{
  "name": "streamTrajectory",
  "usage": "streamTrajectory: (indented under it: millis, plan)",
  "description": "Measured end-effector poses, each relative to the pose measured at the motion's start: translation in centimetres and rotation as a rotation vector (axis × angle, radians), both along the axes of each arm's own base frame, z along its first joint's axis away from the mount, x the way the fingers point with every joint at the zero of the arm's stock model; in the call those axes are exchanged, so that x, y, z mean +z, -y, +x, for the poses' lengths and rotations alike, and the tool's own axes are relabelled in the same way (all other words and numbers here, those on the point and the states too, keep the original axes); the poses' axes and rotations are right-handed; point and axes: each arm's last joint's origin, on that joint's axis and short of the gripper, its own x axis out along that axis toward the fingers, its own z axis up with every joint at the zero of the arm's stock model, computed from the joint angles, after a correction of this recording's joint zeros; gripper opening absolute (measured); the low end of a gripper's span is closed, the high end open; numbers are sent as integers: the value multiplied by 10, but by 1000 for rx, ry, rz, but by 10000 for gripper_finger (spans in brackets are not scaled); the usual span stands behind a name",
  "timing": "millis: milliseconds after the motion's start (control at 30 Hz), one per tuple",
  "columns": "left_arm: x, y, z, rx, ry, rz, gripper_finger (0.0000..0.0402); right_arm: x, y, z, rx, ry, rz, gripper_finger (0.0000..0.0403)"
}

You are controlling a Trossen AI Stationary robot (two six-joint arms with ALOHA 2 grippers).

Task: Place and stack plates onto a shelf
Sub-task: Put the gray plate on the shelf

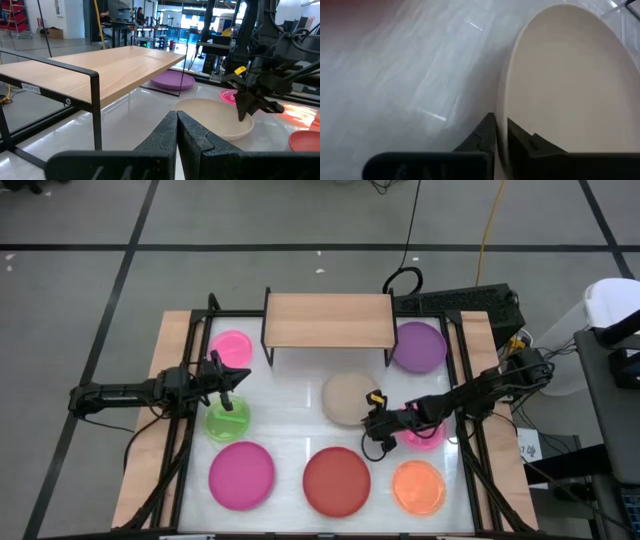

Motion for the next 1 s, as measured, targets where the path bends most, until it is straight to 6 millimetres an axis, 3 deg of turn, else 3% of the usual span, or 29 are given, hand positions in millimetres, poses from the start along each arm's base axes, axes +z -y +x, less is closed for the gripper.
streamTrajectory:
  millis: [233,400,533,700,1000]
  plan:
    - [0,0,0,-1,0,0,12,19,-4,6,23,74,-7,3]
    - [0,0,0,0,2,0,12,66,-9,19,50,361,8,2]
    - [0,0,0,0,4,0,12,91,-4,18,65,520,-97,1]
    - [0,0,0,0,5,0,12,116,31,16,-106,624,-300,1]
    - [0,0,0,0,5,0,12,144,116,31,-367,540,-360,1]
